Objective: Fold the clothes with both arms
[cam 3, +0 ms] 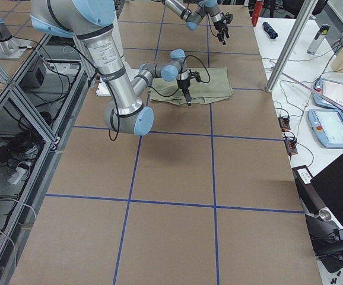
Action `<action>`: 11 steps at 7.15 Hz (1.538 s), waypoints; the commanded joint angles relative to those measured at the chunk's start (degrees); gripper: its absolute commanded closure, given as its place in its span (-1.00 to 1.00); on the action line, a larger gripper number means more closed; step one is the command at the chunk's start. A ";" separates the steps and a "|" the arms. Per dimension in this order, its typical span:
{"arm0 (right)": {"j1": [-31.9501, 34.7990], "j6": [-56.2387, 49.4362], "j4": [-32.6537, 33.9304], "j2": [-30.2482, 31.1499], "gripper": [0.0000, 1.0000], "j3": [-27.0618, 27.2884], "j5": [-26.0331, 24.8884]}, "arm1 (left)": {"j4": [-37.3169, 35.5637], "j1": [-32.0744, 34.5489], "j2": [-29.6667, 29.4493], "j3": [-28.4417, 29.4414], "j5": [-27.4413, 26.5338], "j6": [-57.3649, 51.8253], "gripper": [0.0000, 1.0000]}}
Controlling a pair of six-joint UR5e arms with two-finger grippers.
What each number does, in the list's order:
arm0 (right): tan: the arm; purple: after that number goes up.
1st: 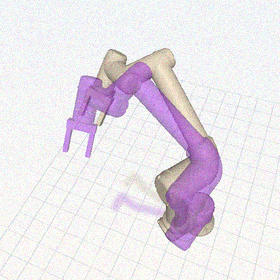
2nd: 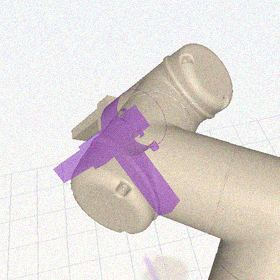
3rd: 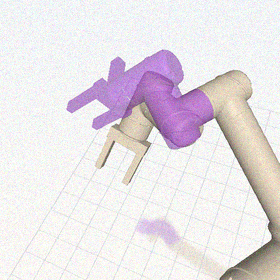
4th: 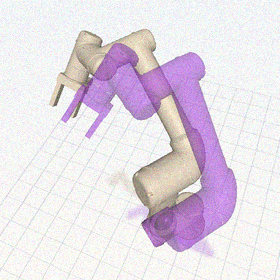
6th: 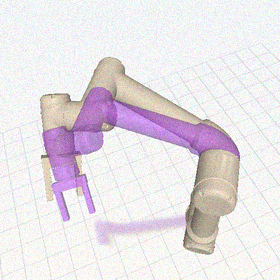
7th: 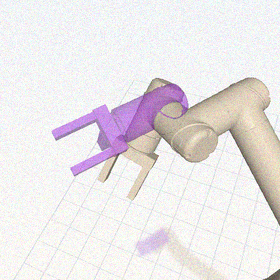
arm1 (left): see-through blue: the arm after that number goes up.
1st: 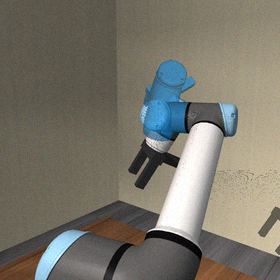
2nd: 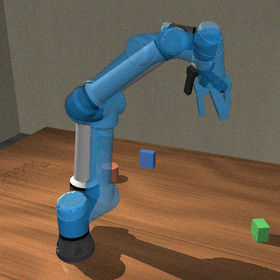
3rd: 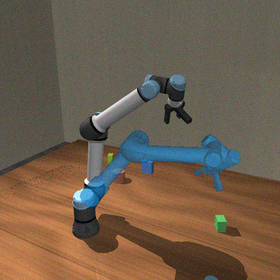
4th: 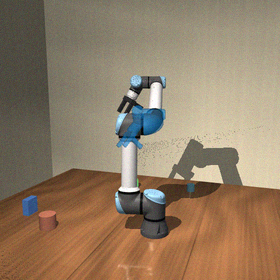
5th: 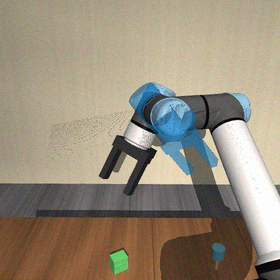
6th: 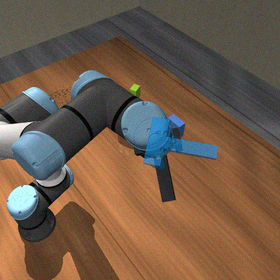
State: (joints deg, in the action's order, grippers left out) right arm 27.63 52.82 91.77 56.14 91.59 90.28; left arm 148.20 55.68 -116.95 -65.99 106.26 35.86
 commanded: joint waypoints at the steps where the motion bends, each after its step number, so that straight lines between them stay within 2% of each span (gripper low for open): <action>1: 6.53 -7.44 -0.01 2.91 -1.00 0.34 2.86 | 0.42 -0.05 0.15 -0.11 0.00 0.09 -1.00; 4: 8.67 -7.57 -1.15 3.44 -1.00 0.52 3.76 | 0.42 -0.05 0.15 -0.19 0.00 0.09 -1.00; 5: 8.58 -6.69 -3.94 2.92 -1.00 0.08 3.77 | 0.42 -0.13 0.15 -0.20 0.00 0.09 -1.00; 6: 8.32 -2.59 -6.14 -0.13 -1.00 -1.40 3.85 | 0.42 -0.13 0.15 -0.20 0.00 0.09 -1.00; 7: 8.23 -2.11 -6.16 -7.12 -1.00 -6.38 3.85 | 0.42 -0.13 0.06 -0.28 0.09 0.09 -1.00; 9: 8.06 -2.37 -6.51 -15.07 -1.00 -16.31 3.77 | 0.42 -0.13 0.15 -0.28 0.09 0.09 -1.00; 11: 7.79 -5.42 -6.34 -14.84 -1.00 -18.98 3.33 | 0.42 -0.13 0.15 -0.20 0.09 0.09 -1.00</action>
State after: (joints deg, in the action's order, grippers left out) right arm 35.60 49.43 85.38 41.76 74.83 93.91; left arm 148.62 55.55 -116.81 -66.25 106.35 35.95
